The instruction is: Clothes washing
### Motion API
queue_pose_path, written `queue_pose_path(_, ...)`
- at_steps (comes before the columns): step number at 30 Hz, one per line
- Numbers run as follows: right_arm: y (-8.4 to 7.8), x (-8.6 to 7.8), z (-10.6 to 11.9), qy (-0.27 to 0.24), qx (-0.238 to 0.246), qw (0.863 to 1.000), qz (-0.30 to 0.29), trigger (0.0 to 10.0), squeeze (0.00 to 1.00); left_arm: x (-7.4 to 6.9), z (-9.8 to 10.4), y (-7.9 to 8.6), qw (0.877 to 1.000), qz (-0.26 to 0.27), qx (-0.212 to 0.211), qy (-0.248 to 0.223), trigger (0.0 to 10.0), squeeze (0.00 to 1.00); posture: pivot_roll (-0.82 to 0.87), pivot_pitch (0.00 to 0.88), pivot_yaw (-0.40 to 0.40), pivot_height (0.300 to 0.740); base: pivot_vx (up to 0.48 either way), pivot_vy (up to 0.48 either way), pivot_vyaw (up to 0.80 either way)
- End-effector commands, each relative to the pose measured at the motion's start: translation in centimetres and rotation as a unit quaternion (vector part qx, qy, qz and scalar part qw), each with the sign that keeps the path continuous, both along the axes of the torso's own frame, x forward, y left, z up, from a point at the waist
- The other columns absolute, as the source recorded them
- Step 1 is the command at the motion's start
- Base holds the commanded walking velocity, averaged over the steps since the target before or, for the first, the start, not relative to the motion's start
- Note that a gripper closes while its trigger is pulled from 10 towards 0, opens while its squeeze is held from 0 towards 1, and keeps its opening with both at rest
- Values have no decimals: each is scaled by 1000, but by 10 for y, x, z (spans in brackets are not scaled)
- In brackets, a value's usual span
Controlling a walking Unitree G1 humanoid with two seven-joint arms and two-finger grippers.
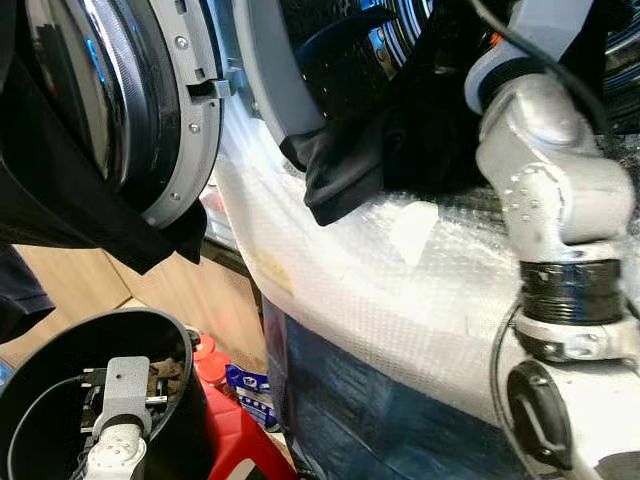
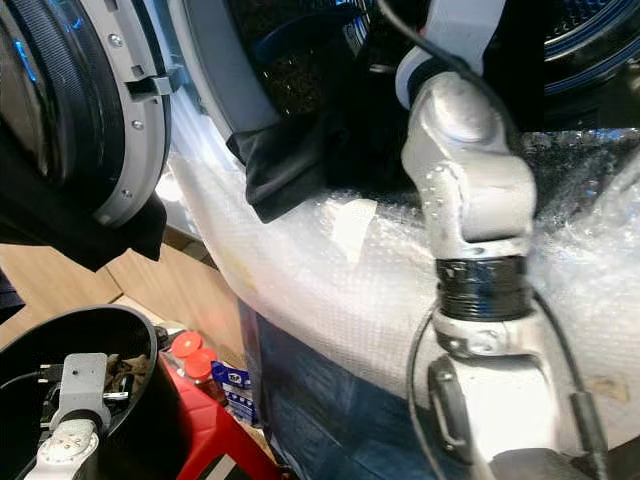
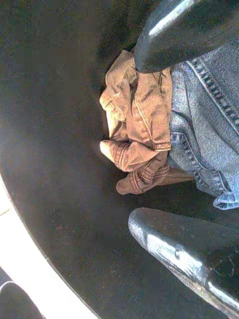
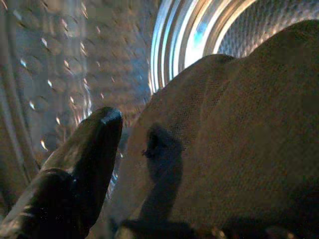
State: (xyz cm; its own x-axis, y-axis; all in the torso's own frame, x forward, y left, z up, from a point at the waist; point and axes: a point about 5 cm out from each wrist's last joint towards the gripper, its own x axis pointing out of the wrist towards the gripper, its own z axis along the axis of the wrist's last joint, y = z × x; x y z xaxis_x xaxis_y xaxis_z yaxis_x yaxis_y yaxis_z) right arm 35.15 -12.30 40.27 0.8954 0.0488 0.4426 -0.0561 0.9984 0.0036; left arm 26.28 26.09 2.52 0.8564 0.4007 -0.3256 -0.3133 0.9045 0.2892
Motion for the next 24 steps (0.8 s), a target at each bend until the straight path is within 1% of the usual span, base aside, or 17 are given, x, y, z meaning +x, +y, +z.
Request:
queue_pose_path(1,4,-11,10,-26,-5,999,19,10000,0,1,-2,-2,1000,-8,3,8,10000,0,118,0,75,740,0,0,0)
queue_pose_path(3,5,-21,19,-41,13,998,49,10000,0,4,1,-2,1000,-7,3,4,10000,0,120,0,72,740,0,0,0)
queue_pose_path(6,7,-24,19,-33,-7,997,63,10000,0,5,1,-3,1000,-5,1,1,10000,0,120,0,72,740,0,0,0)
queue_pose_path(8,9,-25,6,-10,-61,997,38,10000,0,4,1,-3,1000,-3,1,2,10000,0,128,0,65,740,0,0,0)
queue_pose_path(9,9,-23,-10,15,-101,995,19,10000,0,2,-1,-2,1000,-1,0,4,10000,0,126,0,65,740,0,0,0)
queue_pose_path(11,9,-21,-19,31,-121,992,18,10000,0,1,-2,-2,1000,1,0,6,10000,0,126,0,65,740,0,0,0)
queue_pose_path(13,10,-22,-33,55,-115,991,42,10000,0,-1,-2,-1,1000,3,0,7,10000,0,133,7,58,740,0,0,0)
queue_pose_path(14,10,-22,-33,55,-115,991,42,10000,0,-1,-2,-1,1000,3,0,7,10000,0,133,7,58,740,0,0,0)
queue_pose_path(15,13,-23,-42,73,-122,989,51,10000,0,-1,-2,0,1000,6,0,7,10000,0,133,6,57,740,0,0,0)
queue_pose_path(19,17,-23,-67,126,-134,981,65,10000,0,-1,-2,1,1000,10,-1,5,10000,0,140,4,50,740,0,0,0)
queue_pose_path(21,18,-23,-72,138,-137,979,65,10000,0,0,-1,1,1000,12,-1,3,10000,0,142,7,47,740,0,0,0)
queue_pose_path(24,19,-30,-73,149,-117,978,87,10000,0,0,-1,2,1000,14,-1,3,10000,0,149,0,47,740,0,0,0)
